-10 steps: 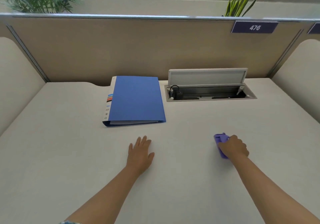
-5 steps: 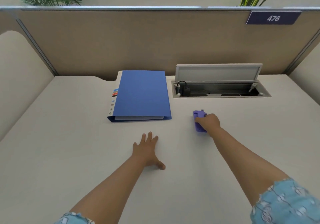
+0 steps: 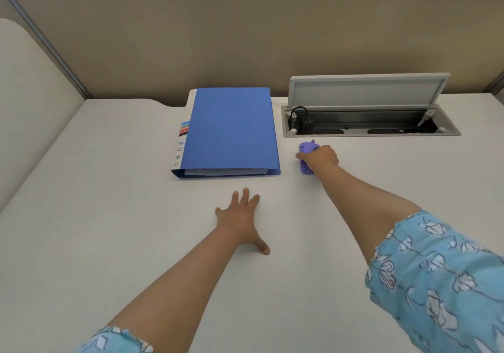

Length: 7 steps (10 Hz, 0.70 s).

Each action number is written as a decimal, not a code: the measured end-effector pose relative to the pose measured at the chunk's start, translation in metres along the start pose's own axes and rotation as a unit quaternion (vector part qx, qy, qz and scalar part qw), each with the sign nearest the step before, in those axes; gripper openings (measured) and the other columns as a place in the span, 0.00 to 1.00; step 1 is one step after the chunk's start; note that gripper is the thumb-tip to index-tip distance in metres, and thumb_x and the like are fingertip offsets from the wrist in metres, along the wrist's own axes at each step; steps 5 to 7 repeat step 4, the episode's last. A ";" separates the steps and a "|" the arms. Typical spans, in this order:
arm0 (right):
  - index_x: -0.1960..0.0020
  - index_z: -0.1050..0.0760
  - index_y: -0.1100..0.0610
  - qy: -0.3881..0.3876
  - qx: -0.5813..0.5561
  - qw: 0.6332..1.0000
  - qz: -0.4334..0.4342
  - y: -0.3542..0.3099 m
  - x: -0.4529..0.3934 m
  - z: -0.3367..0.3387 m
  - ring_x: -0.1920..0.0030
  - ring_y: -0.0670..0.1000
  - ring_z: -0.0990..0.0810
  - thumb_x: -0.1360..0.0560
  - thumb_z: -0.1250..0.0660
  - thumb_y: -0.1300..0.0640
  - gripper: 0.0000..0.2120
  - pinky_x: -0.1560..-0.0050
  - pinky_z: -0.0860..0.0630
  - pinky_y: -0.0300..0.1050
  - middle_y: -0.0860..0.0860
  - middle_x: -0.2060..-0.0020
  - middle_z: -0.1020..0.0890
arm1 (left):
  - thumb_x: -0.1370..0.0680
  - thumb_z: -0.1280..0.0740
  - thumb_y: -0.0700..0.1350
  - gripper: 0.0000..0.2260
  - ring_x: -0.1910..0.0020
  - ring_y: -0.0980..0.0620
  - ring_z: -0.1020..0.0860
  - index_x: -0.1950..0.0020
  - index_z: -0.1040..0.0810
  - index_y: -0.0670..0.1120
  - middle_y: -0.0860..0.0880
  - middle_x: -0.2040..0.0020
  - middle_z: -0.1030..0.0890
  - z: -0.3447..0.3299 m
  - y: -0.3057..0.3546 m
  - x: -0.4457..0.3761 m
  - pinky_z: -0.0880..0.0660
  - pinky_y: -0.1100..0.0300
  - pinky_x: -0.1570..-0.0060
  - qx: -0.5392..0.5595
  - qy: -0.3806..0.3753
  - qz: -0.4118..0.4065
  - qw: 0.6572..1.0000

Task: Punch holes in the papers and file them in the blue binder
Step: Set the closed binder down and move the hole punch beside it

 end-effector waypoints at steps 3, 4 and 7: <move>0.32 0.35 0.60 0.048 0.012 0.998 0.031 0.000 0.013 0.012 0.37 0.58 0.29 0.29 0.31 0.42 0.34 0.41 0.29 0.49 0.59 0.37 0.28 | 0.41 0.24 0.63 0.59 0.23 0.48 0.62 0.23 0.60 0.53 0.52 0.22 0.63 0.001 0.001 0.003 0.49 0.37 0.28 0.008 0.005 0.005 1.000; 0.32 0.35 0.59 0.070 -0.053 0.993 0.077 -0.003 0.027 0.022 0.37 0.58 0.28 0.28 0.31 0.46 0.30 0.41 0.27 0.51 0.59 0.37 0.28 | 0.40 0.25 0.63 0.58 0.23 0.48 0.61 0.23 0.60 0.53 0.51 0.22 0.63 0.002 0.001 0.009 0.49 0.38 0.28 0.015 0.010 0.000 1.000; 0.32 0.35 0.59 0.070 -0.053 0.993 0.077 -0.003 0.027 0.022 0.37 0.58 0.28 0.28 0.31 0.46 0.30 0.41 0.27 0.51 0.59 0.37 0.28 | 0.40 0.25 0.63 0.58 0.23 0.48 0.61 0.23 0.60 0.53 0.51 0.22 0.63 0.002 0.001 0.009 0.49 0.38 0.28 0.015 0.010 0.000 1.000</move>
Point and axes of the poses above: each hand's wrist, its own x-axis away from the middle knuckle, its own z-axis out of the back of the hand, y = z × x, the point moved 8 cm from there along -x, towards the middle knuckle
